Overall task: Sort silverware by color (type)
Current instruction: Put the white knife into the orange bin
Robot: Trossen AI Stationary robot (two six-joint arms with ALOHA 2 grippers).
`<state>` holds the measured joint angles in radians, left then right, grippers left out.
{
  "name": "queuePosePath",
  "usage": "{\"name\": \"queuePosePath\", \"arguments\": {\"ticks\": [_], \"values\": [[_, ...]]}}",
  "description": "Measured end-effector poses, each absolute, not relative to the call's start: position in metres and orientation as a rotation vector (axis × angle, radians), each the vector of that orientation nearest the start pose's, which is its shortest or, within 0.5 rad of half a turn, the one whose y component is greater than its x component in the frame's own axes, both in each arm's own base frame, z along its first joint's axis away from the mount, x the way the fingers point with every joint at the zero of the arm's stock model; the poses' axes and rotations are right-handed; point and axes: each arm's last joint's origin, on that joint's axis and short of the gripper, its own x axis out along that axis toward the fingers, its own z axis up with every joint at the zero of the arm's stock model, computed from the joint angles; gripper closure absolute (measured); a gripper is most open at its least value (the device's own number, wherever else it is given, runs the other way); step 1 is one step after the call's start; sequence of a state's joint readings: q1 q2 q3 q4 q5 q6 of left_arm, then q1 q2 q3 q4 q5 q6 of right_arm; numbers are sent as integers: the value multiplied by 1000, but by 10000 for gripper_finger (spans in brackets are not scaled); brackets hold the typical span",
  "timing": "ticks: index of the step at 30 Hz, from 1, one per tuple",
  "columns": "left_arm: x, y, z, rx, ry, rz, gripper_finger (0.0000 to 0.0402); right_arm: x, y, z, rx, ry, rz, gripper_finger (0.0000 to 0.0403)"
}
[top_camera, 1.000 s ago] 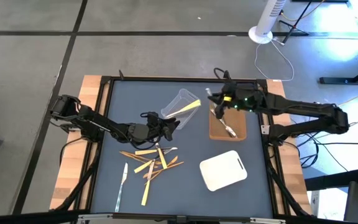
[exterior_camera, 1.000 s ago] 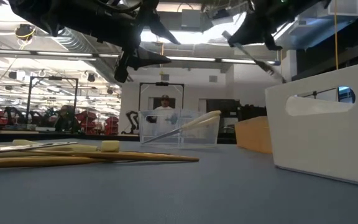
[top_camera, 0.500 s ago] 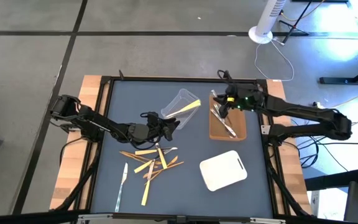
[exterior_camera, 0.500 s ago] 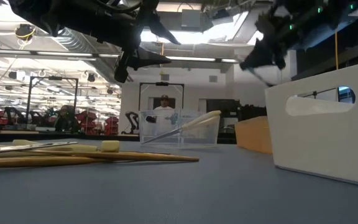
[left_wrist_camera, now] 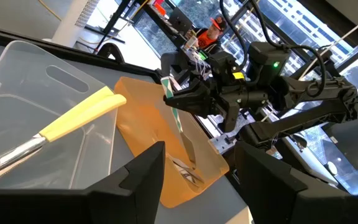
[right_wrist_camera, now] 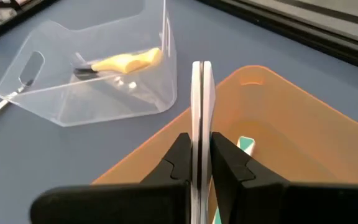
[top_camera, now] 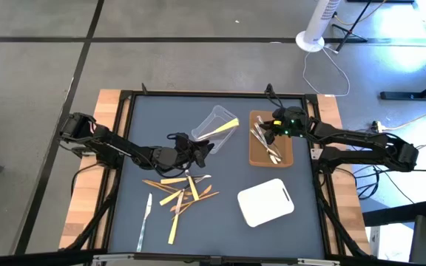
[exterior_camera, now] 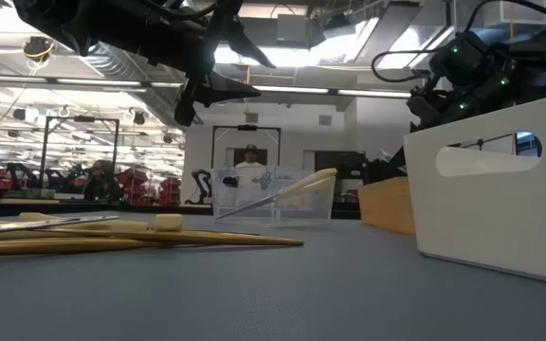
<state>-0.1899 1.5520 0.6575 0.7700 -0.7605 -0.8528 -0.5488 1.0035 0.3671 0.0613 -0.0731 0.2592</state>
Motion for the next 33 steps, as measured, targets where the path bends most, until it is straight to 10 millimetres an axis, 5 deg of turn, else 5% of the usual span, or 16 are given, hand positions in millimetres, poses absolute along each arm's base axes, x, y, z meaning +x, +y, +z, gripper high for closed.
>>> {"name": "queuePosePath", "arguments": {"ticks": [21, 33], "values": [[301, -38, 203, -770, -139, 583, 214, 161, -100, 169, 413, 504, -597, 379], [301, -38, 203, -770, -139, 584, 214, 172, -107, 147, 432, 585, -610, 379]]}}
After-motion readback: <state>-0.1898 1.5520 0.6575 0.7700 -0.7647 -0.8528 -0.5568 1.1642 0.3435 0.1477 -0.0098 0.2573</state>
